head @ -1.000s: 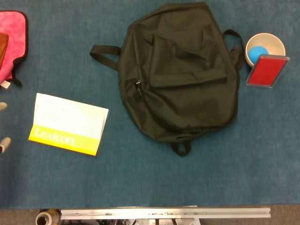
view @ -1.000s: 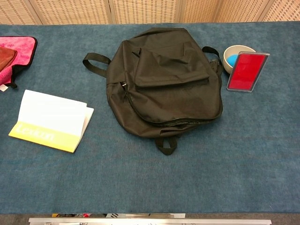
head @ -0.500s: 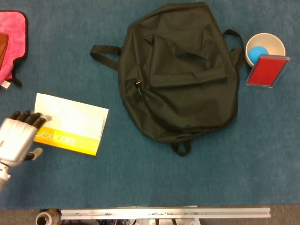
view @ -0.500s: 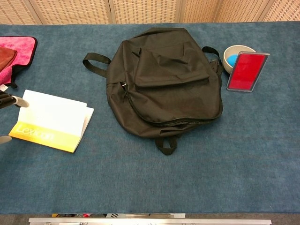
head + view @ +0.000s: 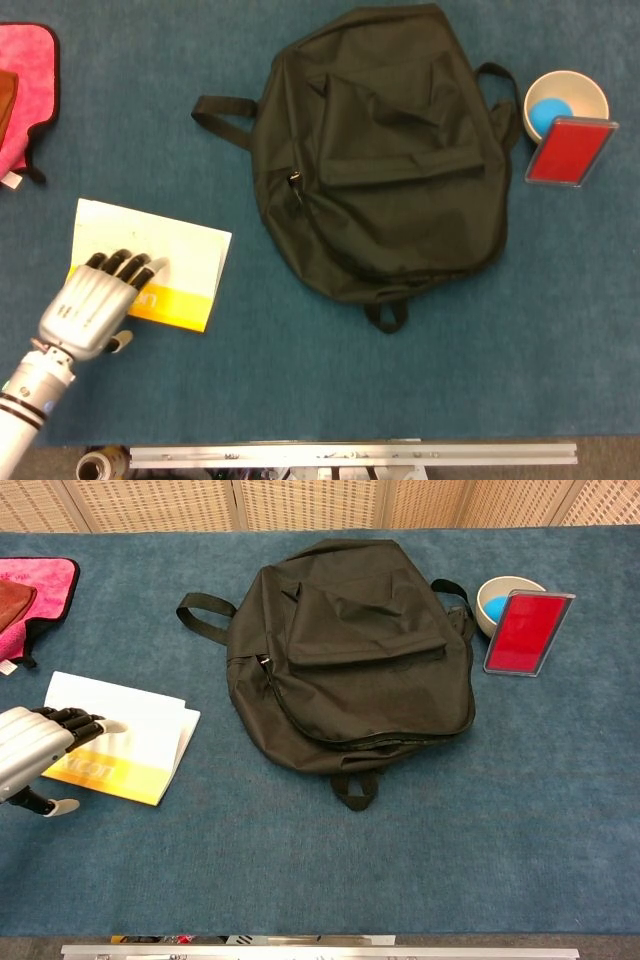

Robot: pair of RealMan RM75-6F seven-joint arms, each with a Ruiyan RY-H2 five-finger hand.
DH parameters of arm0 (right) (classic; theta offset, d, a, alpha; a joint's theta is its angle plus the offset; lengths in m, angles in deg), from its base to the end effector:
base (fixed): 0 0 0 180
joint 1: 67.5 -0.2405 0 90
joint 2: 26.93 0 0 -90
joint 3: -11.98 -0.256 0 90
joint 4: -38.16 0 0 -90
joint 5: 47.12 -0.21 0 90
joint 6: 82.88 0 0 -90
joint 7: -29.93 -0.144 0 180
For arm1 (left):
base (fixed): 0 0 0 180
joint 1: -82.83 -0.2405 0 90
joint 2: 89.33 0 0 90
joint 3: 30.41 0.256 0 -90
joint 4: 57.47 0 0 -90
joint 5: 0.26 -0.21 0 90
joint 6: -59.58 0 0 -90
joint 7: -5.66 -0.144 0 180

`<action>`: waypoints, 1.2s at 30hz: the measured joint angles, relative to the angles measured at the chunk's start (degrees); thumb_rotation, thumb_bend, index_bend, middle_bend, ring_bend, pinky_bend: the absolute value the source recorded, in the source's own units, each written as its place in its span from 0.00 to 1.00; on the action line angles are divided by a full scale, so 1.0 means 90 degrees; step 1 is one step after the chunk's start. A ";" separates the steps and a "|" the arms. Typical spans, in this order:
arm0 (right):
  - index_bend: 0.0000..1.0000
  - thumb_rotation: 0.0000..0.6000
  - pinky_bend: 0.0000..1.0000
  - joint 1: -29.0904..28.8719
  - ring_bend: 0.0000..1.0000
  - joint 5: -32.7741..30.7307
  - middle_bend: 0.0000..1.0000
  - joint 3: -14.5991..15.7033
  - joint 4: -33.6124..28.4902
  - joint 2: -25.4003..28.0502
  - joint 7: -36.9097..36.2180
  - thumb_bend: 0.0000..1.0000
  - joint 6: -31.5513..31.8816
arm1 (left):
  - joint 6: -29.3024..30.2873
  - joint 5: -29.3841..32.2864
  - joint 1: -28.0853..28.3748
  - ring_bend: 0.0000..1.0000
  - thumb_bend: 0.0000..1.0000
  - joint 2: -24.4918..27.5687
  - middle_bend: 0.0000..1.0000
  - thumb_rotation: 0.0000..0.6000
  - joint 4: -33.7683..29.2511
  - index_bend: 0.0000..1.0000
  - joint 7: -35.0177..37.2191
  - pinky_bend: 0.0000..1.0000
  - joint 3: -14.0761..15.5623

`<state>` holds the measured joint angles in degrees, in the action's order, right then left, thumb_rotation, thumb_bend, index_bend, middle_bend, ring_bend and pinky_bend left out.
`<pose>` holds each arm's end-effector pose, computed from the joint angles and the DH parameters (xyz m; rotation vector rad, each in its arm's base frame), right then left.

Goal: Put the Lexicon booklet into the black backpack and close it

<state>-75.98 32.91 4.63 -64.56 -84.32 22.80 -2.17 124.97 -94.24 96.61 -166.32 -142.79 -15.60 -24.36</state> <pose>-0.2792 -0.2121 0.1842 1.2867 -1.0533 1.0661 -0.2920 0.1761 0.0262 -2.0237 -0.7512 -0.5860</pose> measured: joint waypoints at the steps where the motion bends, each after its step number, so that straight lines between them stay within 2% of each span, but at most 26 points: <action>1: 0.16 1.00 0.19 0.0007 0.13 0.0000 0.27 0.0001 0.0005 0.0002 -0.0013 0.05 0.0004 | -0.0016 0.0021 0.0014 0.20 0.13 -0.0043 0.22 1.00 0.0011 0.14 -0.0015 0.30 -0.0009; 26: 0.16 1.00 0.19 0.0199 0.13 -0.0040 0.27 0.0020 0.0173 0.0095 -0.0317 0.05 0.0091 | -0.0199 0.0663 0.0260 0.19 0.13 -0.0645 0.22 1.00 0.0109 0.14 -0.0067 0.30 -0.0242; 36: 0.16 1.00 0.19 0.0267 0.13 -0.0030 0.27 0.0035 0.0190 0.0119 -0.0386 0.05 0.0131 | -0.0233 0.0844 0.0277 0.19 0.13 -0.0687 0.22 1.00 0.0140 0.14 -0.0215 0.30 -0.0200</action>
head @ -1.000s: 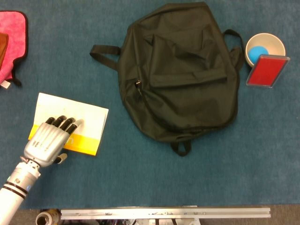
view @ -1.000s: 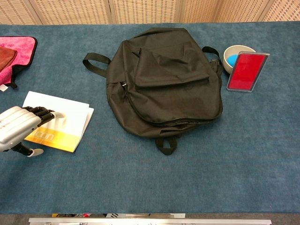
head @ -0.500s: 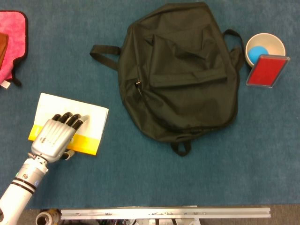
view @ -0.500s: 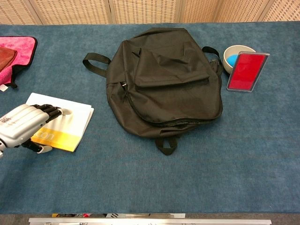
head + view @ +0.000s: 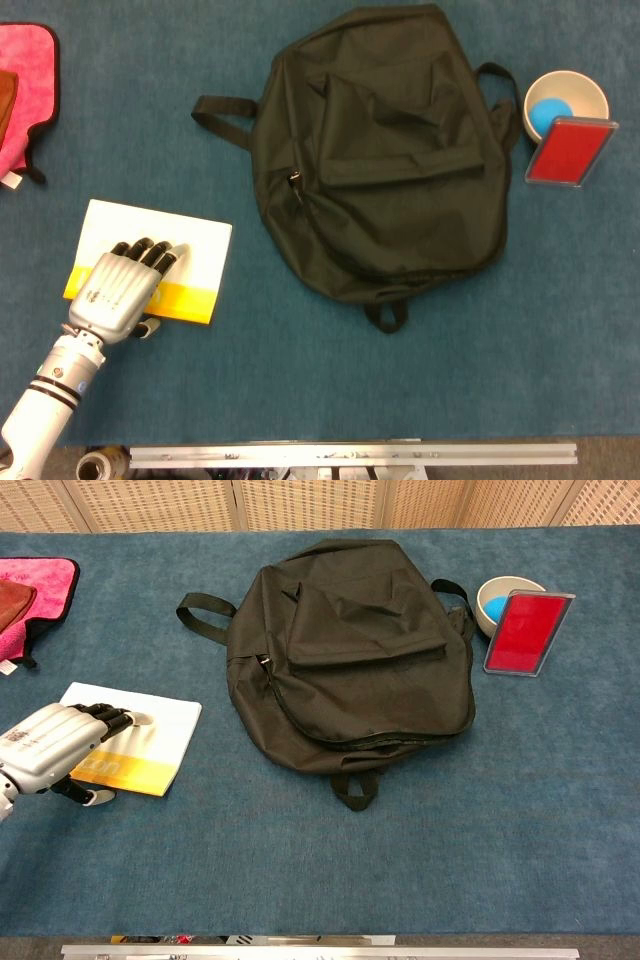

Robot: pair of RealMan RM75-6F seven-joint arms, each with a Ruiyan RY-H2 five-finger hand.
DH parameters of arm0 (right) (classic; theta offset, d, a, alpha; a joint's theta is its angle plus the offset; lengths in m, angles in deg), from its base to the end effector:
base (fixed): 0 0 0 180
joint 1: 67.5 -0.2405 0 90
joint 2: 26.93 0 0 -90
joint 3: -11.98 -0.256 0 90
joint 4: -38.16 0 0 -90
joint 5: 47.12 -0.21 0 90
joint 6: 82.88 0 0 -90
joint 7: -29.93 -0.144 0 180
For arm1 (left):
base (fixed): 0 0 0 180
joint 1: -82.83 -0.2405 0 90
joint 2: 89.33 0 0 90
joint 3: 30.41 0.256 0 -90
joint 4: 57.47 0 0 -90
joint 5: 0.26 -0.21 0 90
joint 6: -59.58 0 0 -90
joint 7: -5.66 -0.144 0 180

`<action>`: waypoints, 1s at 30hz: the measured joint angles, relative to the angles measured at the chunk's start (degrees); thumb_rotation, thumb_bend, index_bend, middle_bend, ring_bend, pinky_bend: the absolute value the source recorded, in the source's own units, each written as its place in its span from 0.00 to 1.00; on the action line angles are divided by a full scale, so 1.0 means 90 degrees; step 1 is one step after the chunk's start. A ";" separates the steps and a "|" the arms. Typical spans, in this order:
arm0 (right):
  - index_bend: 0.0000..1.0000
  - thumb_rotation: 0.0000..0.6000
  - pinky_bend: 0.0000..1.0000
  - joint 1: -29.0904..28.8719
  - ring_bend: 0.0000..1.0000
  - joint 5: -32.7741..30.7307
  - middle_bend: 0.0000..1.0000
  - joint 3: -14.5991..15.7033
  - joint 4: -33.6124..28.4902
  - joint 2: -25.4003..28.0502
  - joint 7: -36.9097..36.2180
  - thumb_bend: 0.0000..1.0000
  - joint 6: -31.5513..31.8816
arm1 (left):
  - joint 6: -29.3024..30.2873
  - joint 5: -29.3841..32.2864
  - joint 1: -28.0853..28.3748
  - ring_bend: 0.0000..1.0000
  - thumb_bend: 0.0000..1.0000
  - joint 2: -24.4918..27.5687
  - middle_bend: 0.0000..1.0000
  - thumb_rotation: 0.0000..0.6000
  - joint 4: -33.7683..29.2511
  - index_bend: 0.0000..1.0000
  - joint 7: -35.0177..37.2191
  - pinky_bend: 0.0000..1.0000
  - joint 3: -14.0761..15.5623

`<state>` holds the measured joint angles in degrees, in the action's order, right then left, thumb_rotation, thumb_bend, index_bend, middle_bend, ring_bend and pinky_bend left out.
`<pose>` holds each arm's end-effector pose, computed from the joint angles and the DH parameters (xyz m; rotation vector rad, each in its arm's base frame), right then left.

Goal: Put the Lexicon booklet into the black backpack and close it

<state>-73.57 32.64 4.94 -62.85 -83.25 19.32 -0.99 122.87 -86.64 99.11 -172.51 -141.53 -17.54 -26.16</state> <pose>-0.2952 -0.1999 0.1955 1.2322 -1.0693 1.0527 -0.2806 0.1943 -0.0039 -1.9690 -0.8416 -0.6016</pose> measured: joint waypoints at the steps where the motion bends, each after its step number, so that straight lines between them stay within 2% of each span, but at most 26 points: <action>1: 0.16 1.00 0.19 0.0008 0.13 -0.0001 0.27 -0.0001 0.0002 0.0003 -0.0006 0.05 0.0008 | 0.0002 0.0010 0.0009 0.19 0.13 -0.0014 0.22 1.00 0.0000 0.14 0.0006 0.30 -0.0013; 9: 0.16 1.00 0.19 0.0057 0.13 -0.0040 0.27 -0.0012 0.0016 0.0024 -0.0039 0.05 0.0037 | -0.0066 0.0097 0.0107 0.20 0.13 -0.0067 0.22 1.00 -0.0029 0.16 0.0172 0.31 -0.0073; 13: 0.16 1.00 0.19 0.0076 0.13 -0.0059 0.27 -0.0018 0.0032 0.0028 -0.0082 0.05 0.0041 | -0.0083 0.0147 0.0143 0.21 0.14 -0.0092 0.26 1.00 -0.0043 0.20 0.0374 0.31 -0.0114; 20: 0.16 1.00 0.19 0.0104 0.13 -0.0077 0.27 -0.0034 0.0079 0.0036 -0.0186 0.05 0.0043 | 0.0105 0.0121 0.0170 0.23 0.26 -0.0321 0.31 1.00 0.0212 0.25 0.0813 0.31 -0.0214; 26: 0.16 1.00 0.19 0.0096 0.13 -0.0091 0.27 -0.0048 0.0092 0.0034 -0.0224 0.05 0.0001 | 0.0308 0.0162 0.0184 0.25 0.34 -0.0478 0.33 1.00 0.0335 0.28 0.0870 0.32 -0.0368; 30: 0.16 1.00 0.19 0.0090 0.13 -0.0107 0.27 -0.0068 0.0085 0.0041 -0.0237 0.05 -0.0013 | 0.0419 0.0210 0.0204 0.28 0.39 -0.0596 0.36 1.00 0.0499 0.33 0.0846 0.34 -0.0482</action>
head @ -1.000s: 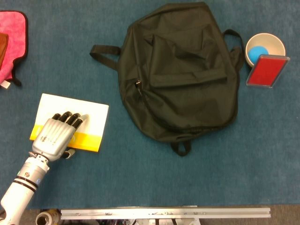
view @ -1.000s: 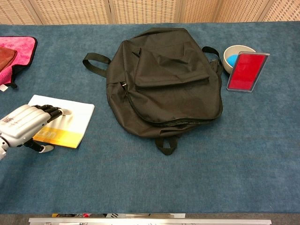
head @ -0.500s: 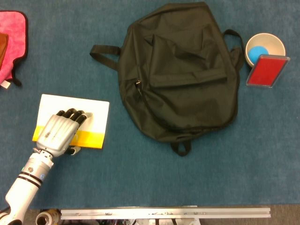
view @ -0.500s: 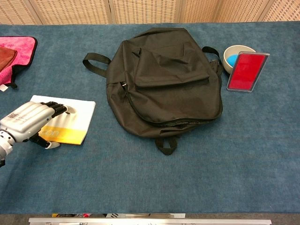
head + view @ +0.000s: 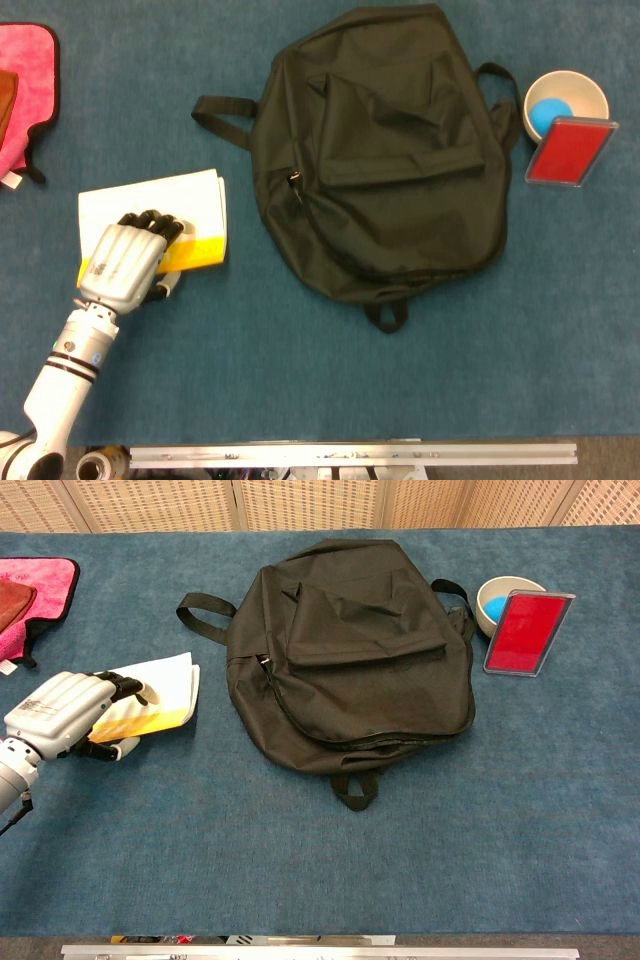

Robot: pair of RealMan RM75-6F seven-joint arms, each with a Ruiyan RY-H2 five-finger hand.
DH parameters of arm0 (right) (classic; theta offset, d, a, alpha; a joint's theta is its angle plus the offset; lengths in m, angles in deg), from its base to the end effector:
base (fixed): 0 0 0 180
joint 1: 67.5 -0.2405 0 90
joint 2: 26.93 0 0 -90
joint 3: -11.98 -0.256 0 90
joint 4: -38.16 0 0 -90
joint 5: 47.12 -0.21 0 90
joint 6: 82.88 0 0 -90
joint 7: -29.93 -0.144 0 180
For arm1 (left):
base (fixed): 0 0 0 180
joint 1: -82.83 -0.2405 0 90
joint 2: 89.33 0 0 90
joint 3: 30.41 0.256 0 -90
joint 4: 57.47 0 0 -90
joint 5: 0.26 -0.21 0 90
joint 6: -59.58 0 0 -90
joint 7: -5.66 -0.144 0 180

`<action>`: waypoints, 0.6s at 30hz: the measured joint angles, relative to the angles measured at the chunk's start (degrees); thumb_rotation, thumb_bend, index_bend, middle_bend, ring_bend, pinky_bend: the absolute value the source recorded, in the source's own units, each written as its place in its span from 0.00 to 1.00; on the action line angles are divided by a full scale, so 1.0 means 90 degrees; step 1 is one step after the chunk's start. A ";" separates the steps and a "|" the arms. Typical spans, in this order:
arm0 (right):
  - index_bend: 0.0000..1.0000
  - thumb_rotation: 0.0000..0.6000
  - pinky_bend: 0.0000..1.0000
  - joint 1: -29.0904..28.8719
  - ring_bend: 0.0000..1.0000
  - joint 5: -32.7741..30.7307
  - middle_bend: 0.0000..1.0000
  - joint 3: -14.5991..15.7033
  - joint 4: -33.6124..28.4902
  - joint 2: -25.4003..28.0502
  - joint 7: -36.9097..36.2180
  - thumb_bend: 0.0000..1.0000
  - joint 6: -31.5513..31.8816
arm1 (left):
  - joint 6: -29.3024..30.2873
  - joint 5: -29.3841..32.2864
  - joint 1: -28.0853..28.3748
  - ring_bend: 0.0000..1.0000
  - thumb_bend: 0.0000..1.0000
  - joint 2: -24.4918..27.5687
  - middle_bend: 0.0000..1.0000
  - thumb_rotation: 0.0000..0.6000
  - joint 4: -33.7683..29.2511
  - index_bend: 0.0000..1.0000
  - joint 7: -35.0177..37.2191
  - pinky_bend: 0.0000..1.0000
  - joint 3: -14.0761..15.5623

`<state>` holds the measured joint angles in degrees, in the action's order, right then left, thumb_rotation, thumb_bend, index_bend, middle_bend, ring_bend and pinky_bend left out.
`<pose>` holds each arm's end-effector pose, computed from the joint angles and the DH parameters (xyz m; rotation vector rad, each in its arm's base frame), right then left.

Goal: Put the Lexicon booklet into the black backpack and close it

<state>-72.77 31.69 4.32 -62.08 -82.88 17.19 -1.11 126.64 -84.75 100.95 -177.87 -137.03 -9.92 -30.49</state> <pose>-0.3020 -0.1980 0.2012 1.1936 -1.0858 1.0575 -0.2661 0.2263 -0.0106 -1.8073 -0.9189 -0.7913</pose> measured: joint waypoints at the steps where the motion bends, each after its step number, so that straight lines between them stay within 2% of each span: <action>1: 0.16 1.00 0.19 -0.0001 0.13 -0.0007 0.27 -0.0002 0.0000 0.0001 0.0004 0.05 -0.0006 | 0.0048 0.0002 0.0001 0.29 0.39 -0.0035 0.37 1.00 0.0052 0.34 -0.0027 0.35 -0.0022; 10: 0.16 1.00 0.19 0.0010 0.13 -0.0035 0.27 -0.0015 -0.0011 0.0001 -0.0001 0.05 -0.0018 | 0.0464 -0.0040 -0.0033 0.34 0.40 -0.0320 0.44 1.00 0.0511 0.48 -0.0812 0.38 -0.0114; 15: 0.16 1.00 0.19 0.0021 0.13 -0.0046 0.27 -0.0024 -0.0030 0.0017 -0.0024 0.05 -0.0016 | 0.0626 -0.0054 -0.0081 0.37 0.40 -0.0404 0.47 1.00 0.0643 0.54 -0.1401 0.46 -0.0077; 18: 0.16 1.00 0.19 0.0031 0.13 -0.0032 0.27 -0.0029 -0.0043 0.0020 -0.0032 0.05 0.0006 | 0.0787 -0.0103 -0.0113 0.43 0.40 -0.0481 0.52 1.00 0.0796 0.59 -0.1551 0.52 -0.0061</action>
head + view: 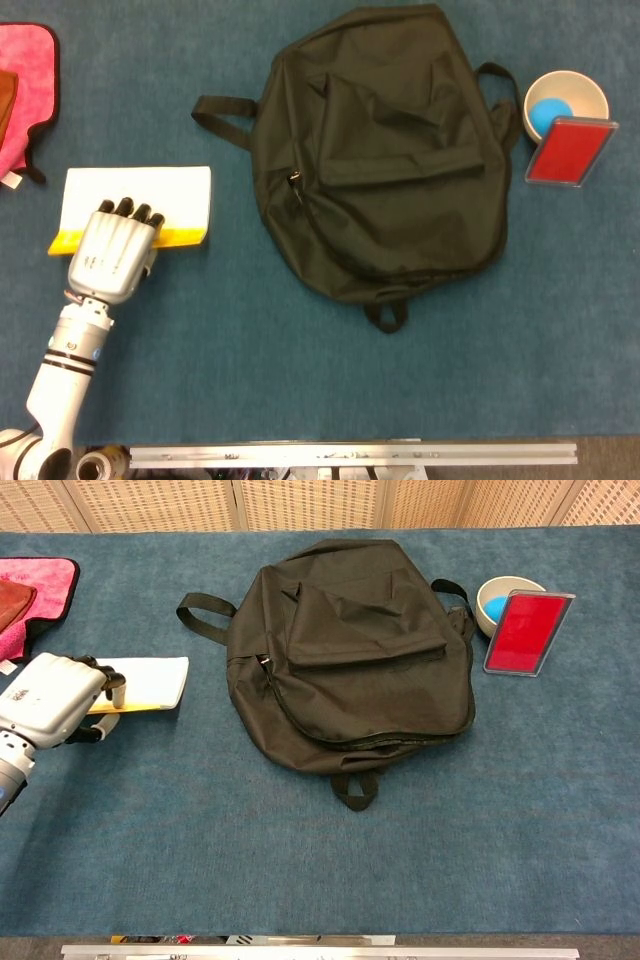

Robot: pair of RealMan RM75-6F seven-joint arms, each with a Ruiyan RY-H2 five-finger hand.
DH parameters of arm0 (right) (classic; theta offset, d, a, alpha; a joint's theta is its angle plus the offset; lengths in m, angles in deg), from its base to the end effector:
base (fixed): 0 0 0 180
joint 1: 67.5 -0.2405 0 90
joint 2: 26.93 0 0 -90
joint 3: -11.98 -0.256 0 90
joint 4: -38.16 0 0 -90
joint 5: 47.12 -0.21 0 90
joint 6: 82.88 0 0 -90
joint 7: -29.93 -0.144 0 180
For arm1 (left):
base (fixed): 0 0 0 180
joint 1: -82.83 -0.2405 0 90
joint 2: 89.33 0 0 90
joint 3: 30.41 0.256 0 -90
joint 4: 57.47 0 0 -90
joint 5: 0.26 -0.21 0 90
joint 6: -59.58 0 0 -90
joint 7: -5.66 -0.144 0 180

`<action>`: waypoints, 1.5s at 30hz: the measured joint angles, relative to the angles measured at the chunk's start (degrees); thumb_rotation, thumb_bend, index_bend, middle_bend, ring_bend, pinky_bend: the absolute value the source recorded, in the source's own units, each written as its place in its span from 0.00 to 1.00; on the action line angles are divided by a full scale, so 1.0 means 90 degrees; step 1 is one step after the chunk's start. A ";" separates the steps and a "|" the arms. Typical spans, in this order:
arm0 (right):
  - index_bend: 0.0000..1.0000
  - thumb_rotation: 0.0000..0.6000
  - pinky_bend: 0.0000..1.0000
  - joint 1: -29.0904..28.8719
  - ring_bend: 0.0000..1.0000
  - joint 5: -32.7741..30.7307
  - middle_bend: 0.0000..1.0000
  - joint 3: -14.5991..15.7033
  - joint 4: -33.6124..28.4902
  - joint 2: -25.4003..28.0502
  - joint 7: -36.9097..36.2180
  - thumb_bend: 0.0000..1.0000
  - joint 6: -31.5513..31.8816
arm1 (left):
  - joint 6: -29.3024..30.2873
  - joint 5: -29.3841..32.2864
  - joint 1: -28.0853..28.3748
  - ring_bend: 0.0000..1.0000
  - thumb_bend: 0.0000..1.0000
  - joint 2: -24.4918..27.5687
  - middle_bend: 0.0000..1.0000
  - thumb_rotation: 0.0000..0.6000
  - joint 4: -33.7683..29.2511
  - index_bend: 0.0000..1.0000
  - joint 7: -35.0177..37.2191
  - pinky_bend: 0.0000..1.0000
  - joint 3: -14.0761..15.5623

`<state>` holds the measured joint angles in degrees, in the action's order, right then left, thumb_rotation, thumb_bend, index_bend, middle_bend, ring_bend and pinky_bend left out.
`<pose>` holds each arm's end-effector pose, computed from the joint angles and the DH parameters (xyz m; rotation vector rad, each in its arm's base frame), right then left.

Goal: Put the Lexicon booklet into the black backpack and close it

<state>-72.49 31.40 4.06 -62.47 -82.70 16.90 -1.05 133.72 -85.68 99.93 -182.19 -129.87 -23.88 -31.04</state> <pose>-0.3018 -0.1973 0.2024 1.1810 -1.0920 1.0627 -0.2740 0.2314 -0.0091 -1.7631 -0.5870 -0.6640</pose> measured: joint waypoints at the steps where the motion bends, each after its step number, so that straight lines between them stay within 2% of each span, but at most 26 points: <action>1: 0.16 1.00 0.19 0.0002 0.13 0.0001 0.27 0.0000 -0.0004 0.0000 -0.0003 0.05 0.0002 | 0.0048 -0.0018 -0.0007 0.46 0.40 -0.0024 0.54 1.00 0.0048 0.60 -0.0007 0.54 -0.0003; 8: 0.16 1.00 0.19 0.0024 0.13 -0.0011 0.27 -0.0021 -0.0016 -0.0006 -0.0038 0.05 0.0037 | 0.0369 -0.0256 0.0008 0.55 0.40 -0.0066 0.62 1.00 0.0344 0.67 0.0079 0.67 -0.0052; 13: 0.16 1.00 0.19 0.0039 0.13 0.0003 0.27 -0.0013 -0.0024 -0.0009 -0.0030 0.05 0.0048 | 0.0468 -0.0461 0.0085 0.57 0.39 0.0070 0.65 1.00 0.0463 0.72 0.0134 0.73 -0.0050; 19: 0.16 1.00 0.19 0.0006 0.13 0.0090 0.27 0.0004 -0.0084 -0.0030 0.0085 0.05 0.0030 | 0.0712 -0.0816 0.0207 0.60 0.39 0.0193 0.69 1.00 0.0680 0.74 0.0585 0.76 -0.0038; 29: 0.16 1.00 0.22 -0.0084 0.13 0.0326 0.27 0.0073 -0.0229 -0.0142 0.0450 0.05 0.0006 | 0.1608 -0.1647 0.0408 0.60 0.39 0.0397 0.70 1.00 0.1002 0.75 0.1420 0.77 -0.0012; 38: 0.18 1.00 0.25 -0.0423 0.15 0.0592 0.29 0.0227 -0.0564 -0.0104 0.0870 0.08 -0.0596 | 0.2330 -0.2020 0.0409 0.60 0.39 0.0679 0.70 1.00 0.0685 0.75 0.1653 0.77 -0.0049; 45: 0.18 1.00 0.25 -0.0982 0.15 0.0663 0.29 0.0353 -0.0896 -0.0141 0.1454 0.08 -0.1596 | 0.2625 -0.2229 0.0277 0.60 0.39 0.0851 0.70 1.00 0.0424 0.75 0.1606 0.77 0.0025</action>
<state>-81.33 37.36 7.25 -70.53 -83.97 29.99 -15.42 157.34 -105.74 102.42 -174.53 -126.05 -9.42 -30.82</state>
